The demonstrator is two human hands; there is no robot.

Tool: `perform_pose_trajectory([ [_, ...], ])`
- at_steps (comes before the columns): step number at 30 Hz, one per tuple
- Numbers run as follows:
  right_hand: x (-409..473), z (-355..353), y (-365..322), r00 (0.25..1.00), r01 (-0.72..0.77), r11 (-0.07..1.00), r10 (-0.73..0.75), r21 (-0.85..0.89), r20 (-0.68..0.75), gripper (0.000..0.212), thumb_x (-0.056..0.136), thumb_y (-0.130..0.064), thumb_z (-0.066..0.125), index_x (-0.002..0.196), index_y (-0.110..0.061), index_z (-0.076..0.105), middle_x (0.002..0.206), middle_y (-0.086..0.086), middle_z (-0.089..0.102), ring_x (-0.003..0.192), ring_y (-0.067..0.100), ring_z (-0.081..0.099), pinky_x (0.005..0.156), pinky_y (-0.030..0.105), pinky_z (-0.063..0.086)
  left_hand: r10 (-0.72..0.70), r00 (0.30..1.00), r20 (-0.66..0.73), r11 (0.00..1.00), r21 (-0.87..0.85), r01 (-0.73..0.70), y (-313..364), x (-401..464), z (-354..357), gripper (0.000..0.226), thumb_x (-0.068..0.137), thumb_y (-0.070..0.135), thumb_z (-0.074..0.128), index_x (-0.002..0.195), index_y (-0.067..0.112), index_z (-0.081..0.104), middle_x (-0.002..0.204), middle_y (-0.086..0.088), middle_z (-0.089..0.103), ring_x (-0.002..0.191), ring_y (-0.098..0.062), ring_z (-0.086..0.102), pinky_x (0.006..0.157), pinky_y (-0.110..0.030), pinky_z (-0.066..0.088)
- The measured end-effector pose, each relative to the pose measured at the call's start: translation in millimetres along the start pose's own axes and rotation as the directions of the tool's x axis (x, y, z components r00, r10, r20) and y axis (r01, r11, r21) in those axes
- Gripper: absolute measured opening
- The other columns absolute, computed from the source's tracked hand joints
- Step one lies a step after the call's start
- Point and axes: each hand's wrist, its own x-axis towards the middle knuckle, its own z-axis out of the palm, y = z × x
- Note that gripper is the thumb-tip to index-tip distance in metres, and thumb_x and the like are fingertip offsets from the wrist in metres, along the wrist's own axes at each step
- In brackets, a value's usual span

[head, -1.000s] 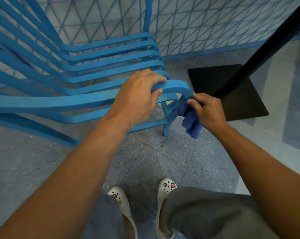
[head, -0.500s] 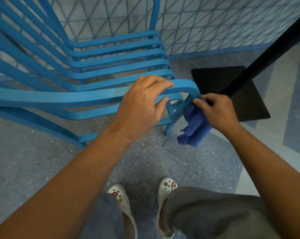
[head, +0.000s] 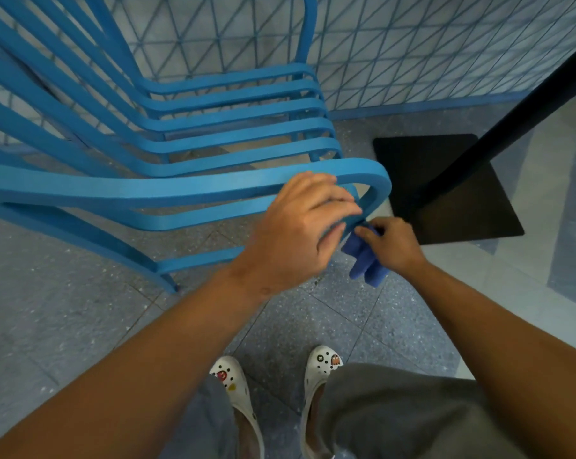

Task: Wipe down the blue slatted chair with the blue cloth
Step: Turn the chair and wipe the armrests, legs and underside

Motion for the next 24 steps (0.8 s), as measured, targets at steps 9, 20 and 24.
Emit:
perform_pose_trajectory([
  [9, -14.1, 13.9, -21.4, 0.854, -0.514, 0.707, 0.371, 0.485, 0.364, 0.021, 0.098, -0.022, 0.06, 0.107, -0.007, 0.072, 0.1, 0.012, 0.073, 0.091, 0.023, 0.066, 0.079, 0.04, 0.054, -0.359, 0.701, 0.616, 0.92, 0.107, 0.377, -28.5, -22.0, 20.6, 0.039, 0.094, 0.031, 0.063, 0.132, 0.022, 0.06, 0.128, 0.0, 0.06, 0.115, -0.022, 0.058, 0.098, -0.041, 0.048],
  [20, -28.4, -5.1, -68.3, 0.775, -0.63, 0.224, 0.248, 0.743, 0.582, 0.02, 0.101, -0.009, 0.052, 0.116, 0.0, 0.063, 0.109, 0.019, 0.073, 0.093, 0.025, 0.074, 0.07, 0.033, 0.064, -0.363, 0.748, 0.556, 0.796, -0.233, 0.559, -60.5, -29.9, 76.3, 0.052, 0.087, 0.03, 0.075, 0.136, 0.022, 0.06, 0.123, -0.001, 0.069, 0.108, -0.016, 0.064, 0.091, -0.032, 0.05],
  [24, -24.9, -26.5, -60.4, 0.767, -0.598, 0.63, 0.27, 0.496, 0.582, 0.023, 0.101, -0.021, 0.058, 0.118, -0.01, 0.067, 0.112, 0.013, 0.073, 0.095, 0.021, 0.071, 0.079, 0.035, 0.063, -0.411, 0.725, 0.553, 0.771, -0.213, 0.6, -64.7, -31.4, 90.5, 0.025, 0.092, 0.029, 0.071, 0.114, 0.017, 0.072, 0.1, -0.003, 0.073, 0.088, -0.019, 0.065, 0.075, -0.034, 0.05],
])
